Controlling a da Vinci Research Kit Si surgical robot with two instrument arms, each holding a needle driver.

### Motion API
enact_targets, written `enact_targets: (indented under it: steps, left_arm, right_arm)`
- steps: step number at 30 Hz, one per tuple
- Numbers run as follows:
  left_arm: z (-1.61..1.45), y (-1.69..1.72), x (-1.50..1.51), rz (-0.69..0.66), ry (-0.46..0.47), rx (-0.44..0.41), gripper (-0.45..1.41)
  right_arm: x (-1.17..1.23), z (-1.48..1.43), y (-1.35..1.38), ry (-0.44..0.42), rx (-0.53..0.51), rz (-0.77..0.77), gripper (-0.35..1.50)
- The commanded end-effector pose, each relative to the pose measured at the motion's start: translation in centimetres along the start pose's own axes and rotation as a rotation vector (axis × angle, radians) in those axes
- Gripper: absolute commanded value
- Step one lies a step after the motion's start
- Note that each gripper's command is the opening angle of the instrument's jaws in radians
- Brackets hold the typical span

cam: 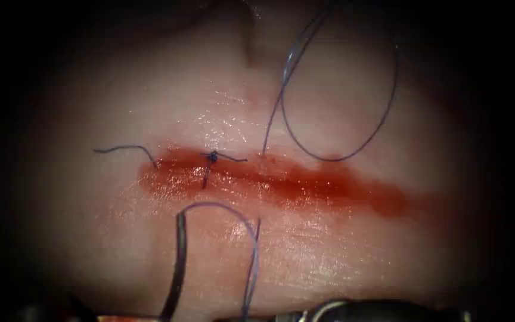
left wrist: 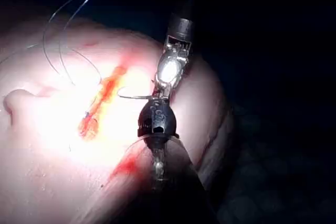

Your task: Wound Closure

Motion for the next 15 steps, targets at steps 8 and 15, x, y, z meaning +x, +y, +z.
enact_targets:
  steps: [8,15]
  left_arm:
    - [-0.34,-0.13,-0.04,0.013,0.005,0.091,-0.45]
    - [-0.58,-0.26,-0.11,0.013,-0.011,0.15,-0.45]
  right_arm:
    - [0.02,0.08,0.04,0.029,-0.085,-0.044,0.91]
    - [-0.04,-0.17,0.26,0.026,-0.135,-0.118,1.06]
